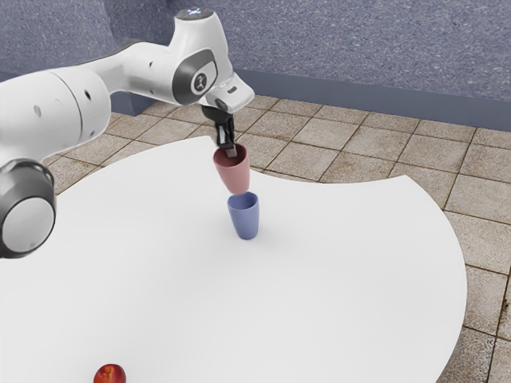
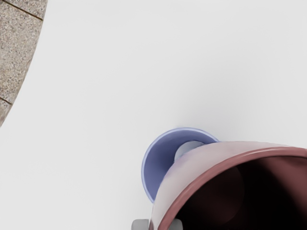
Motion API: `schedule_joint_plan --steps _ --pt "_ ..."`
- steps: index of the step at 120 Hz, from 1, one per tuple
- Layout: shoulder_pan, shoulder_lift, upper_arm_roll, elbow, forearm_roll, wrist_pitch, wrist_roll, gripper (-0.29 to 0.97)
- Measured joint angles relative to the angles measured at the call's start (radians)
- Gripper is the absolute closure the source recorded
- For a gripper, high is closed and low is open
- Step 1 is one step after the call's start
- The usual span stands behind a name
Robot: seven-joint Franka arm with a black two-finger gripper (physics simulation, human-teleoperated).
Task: Place the left cup onto the right cup
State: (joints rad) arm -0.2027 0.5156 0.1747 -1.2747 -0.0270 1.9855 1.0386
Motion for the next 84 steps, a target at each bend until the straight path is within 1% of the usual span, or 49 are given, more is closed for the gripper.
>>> schedule_joint_plan --steps 23,49,84 --pt "-0.004 0.068 0.014 0.06 -0.002 0.006 0.0 0.79" --pt "0.001 0.121 0.015 0.099 -0.004 0.014 0.003 0.79" --pt "0.004 0.165 0.015 0.107 -0.018 0.023 0.008 0.79"
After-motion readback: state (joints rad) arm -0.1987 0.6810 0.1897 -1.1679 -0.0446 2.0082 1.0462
